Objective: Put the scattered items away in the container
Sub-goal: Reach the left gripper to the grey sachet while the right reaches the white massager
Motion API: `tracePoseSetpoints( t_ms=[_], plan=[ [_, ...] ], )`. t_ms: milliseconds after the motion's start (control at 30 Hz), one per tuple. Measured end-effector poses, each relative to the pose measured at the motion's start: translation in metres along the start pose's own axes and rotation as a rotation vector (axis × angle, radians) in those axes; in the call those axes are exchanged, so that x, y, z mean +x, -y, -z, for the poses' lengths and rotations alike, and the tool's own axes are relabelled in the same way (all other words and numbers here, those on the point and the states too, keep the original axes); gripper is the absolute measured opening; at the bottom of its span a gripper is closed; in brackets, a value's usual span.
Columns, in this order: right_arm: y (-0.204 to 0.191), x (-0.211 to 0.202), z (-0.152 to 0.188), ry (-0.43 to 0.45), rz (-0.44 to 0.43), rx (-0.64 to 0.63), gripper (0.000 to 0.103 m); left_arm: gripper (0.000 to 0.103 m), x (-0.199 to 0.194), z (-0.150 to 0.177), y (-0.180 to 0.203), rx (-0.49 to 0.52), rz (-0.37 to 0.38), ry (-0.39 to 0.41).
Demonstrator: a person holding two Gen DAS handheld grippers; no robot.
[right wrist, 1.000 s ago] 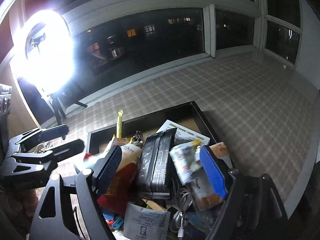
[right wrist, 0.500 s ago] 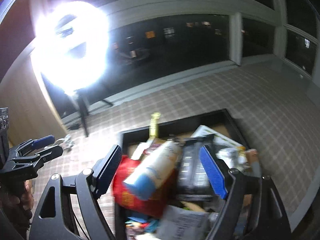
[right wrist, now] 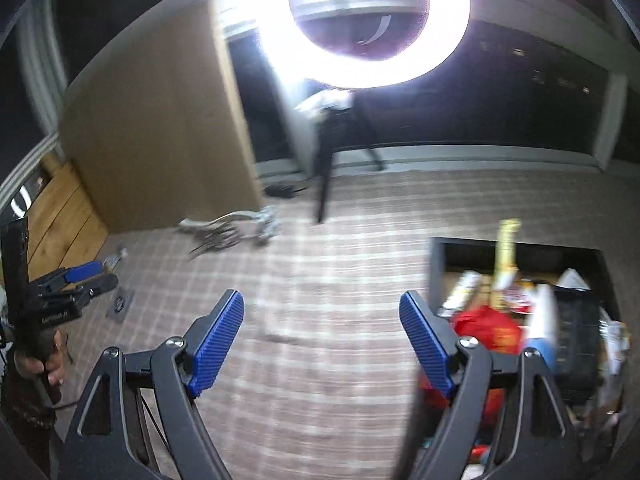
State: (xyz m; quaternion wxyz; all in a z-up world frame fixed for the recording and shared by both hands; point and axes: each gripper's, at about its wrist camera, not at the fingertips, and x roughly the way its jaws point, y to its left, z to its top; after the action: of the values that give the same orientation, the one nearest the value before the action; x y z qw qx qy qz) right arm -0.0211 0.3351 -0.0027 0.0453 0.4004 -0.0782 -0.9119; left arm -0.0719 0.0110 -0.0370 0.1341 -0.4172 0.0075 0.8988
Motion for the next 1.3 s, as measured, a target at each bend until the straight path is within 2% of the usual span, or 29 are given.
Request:
tracePoseSetpoints(
  t_ms=[67, 200, 300, 467, 500, 533, 567, 767, 967, 1133, 1300],
  plan=[
    [-0.023, 0.011, -0.001, -0.021, -0.019, -0.017, 0.08, 0.07, -0.007, 0.008, -0.036, -0.042, -0.046, -0.015],
    [-0.067, 0.031, 0.002, -0.06, -0.019, -0.037, 0.08, 0.071, -0.015, 0.02, -0.103, -0.097, -0.087, -0.05],
    [-0.095, 0.04, -0.002, -0.071, -0.006, -0.035, 0.08, 0.071, -0.018, 0.018, -0.135, -0.107, -0.078, -0.059],
    [-0.127, 0.057, -0.027, -0.062, 0.023, -0.061, 0.078, 0.07, -0.015, 0.005, -0.159, -0.066, -0.045, -0.069],
    [-0.131, 0.065, -0.034, -0.068, 0.021, -0.069, 0.067, 0.069, -0.014, 0.002, -0.162, -0.069, -0.035, -0.064],
    [-0.133, 0.073, -0.041, -0.082, 0.018, -0.073, 0.043, 0.069, -0.012, 0.0, -0.166, -0.074, -0.025, -0.058],
    [-0.133, 0.085, -0.048, -0.109, 0.012, -0.073, 0.037, 0.069, -0.01, -0.002, -0.169, -0.078, -0.02, -0.051],
    [-0.135, 0.168, -0.082, -0.166, 0.02, -0.143, 0.037, 0.069, 0.007, -0.007, -0.19, -0.157, -0.048, -0.033],
    [-0.135, 0.243, -0.092, -0.224, -0.041, -0.161, 0.037, 0.069, 0.022, -0.001, -0.203, -0.219, -0.102, -0.053],
    [-0.136, 0.277, -0.097, -0.231, -0.03, -0.172, 0.037, 0.069, 0.028, 0.005, -0.21, -0.249, -0.137, -0.071],
    [-0.129, 0.292, -0.099, -0.261, 0.002, -0.17, 0.037, 0.069, 0.034, 0.003, -0.208, -0.226, -0.155, -0.084]
  ],
)
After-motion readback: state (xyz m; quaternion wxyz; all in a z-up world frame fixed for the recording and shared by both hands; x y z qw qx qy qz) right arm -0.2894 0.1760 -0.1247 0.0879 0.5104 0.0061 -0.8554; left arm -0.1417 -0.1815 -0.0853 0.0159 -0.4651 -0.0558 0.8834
